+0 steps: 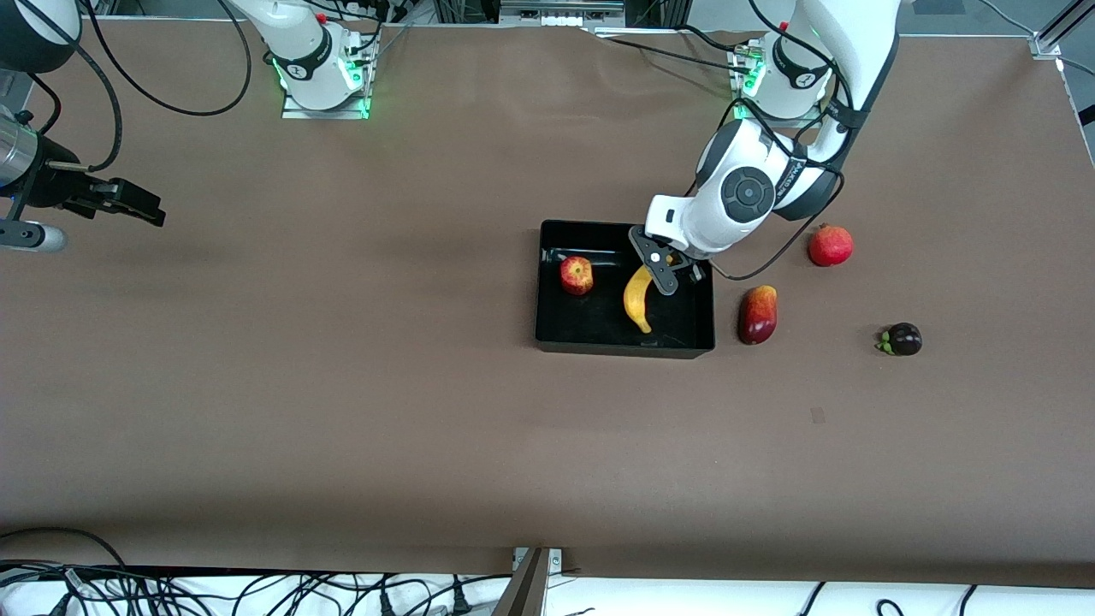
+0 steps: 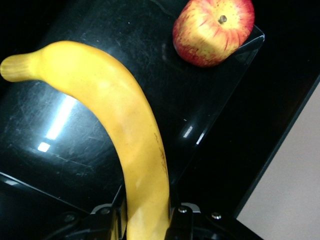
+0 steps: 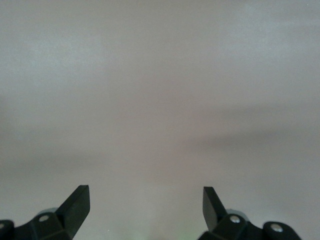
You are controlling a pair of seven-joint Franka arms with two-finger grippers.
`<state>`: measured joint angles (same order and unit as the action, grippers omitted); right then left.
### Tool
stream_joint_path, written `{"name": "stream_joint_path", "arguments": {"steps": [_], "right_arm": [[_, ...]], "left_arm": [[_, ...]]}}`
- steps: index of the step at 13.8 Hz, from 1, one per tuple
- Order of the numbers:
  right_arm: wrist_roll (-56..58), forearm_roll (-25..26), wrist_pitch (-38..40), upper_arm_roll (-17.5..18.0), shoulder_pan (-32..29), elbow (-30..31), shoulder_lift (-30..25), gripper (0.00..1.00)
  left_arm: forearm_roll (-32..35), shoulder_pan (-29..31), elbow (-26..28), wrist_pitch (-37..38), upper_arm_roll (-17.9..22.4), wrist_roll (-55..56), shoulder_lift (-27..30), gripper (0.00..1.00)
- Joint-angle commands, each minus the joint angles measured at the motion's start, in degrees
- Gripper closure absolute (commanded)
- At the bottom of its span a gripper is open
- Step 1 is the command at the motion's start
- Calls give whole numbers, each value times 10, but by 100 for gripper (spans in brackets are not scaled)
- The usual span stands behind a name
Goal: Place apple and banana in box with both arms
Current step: 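Carry the banana into the black box and lower it beside the apple, then open the left gripper and lift it out of the box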
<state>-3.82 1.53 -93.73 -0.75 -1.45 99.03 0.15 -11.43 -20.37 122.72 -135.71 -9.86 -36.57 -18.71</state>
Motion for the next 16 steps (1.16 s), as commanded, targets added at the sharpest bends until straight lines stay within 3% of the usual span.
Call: {"name": "stream_joint_path", "arguments": {"steps": [1, 4, 5, 7, 10, 14, 16], "right_arm": [[-3, 7, 6, 7, -8, 0, -3, 0], [-3, 7, 6, 6, -8, 0, -3, 0], [-4, 7, 6, 6, -8, 0, -3, 0], [-4, 7, 6, 6, -8, 0, -3, 0], [-4, 7, 6, 6, -8, 0, -3, 0], [-3, 7, 7, 6, -8, 0, -3, 0], [-4, 7, 7, 6, -8, 0, -3, 0]], "left_arm": [[-18, -5, 23, 0, 1, 21, 10, 100], [-18, -13, 23, -4, 1, 69, -15, 100], [-18, -13, 19, -5, 1, 77, -19, 80], [-16, -11, 10, -2, 6, 80, -11, 0], [-14, 15, -32, 41, 17, 81, 21, 0], [19, 74, -145, 252, 20, 72, 85, 0], [42, 130, -175, 291, 30, 74, 125, 0]]}}
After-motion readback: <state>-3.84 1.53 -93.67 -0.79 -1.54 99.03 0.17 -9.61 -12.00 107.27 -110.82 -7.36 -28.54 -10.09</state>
